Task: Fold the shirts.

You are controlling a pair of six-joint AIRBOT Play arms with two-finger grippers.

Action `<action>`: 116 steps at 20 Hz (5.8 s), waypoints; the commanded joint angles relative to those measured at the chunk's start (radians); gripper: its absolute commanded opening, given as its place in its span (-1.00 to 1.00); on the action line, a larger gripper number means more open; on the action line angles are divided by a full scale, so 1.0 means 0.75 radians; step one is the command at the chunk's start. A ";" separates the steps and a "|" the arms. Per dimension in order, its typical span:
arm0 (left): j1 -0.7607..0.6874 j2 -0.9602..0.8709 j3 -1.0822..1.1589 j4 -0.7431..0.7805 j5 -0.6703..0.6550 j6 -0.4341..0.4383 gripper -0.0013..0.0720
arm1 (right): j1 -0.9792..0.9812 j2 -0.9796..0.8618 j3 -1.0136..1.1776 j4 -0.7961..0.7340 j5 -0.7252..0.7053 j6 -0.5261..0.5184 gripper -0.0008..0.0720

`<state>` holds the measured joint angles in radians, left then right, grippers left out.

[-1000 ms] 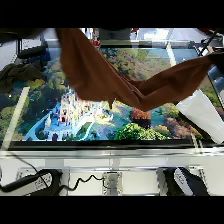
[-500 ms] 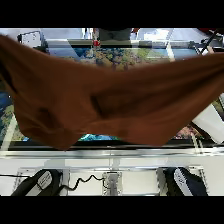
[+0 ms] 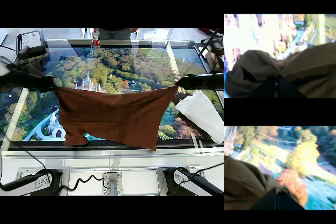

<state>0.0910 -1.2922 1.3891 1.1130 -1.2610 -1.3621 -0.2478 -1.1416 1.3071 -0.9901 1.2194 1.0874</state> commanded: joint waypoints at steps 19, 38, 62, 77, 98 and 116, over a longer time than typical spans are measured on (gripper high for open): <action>-0.172 -0.221 0.331 0.041 0.319 -0.188 -0.94 | 0.176 -0.116 -0.044 -0.177 0.043 0.057 -0.91; -0.565 -0.834 0.945 -0.126 0.140 -0.205 -0.94 | 1.156 -0.169 -0.392 0.083 -0.206 0.121 -0.91; 0.166 -0.320 0.823 -0.215 -0.451 -0.068 -0.93 | -0.095 -0.169 -0.240 0.082 -0.162 0.052 -0.91; 0.070 0.257 0.847 -0.256 -0.310 0.033 -0.93 | -0.183 0.167 0.687 0.222 0.103 -0.021 -0.91; 0.070 0.145 0.341 0.145 -0.365 -0.029 -0.93 | 0.181 0.283 0.269 -0.465 0.143 0.160 -0.91; -0.030 -0.960 0.927 0.098 0.116 -0.292 -0.93 | 0.241 -0.732 0.397 -0.304 -0.545 0.306 -0.90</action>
<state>0.0666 -1.9705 2.0270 1.1404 -1.1744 -1.5421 -0.0677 -1.6585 1.5299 -1.1851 0.8604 1.2781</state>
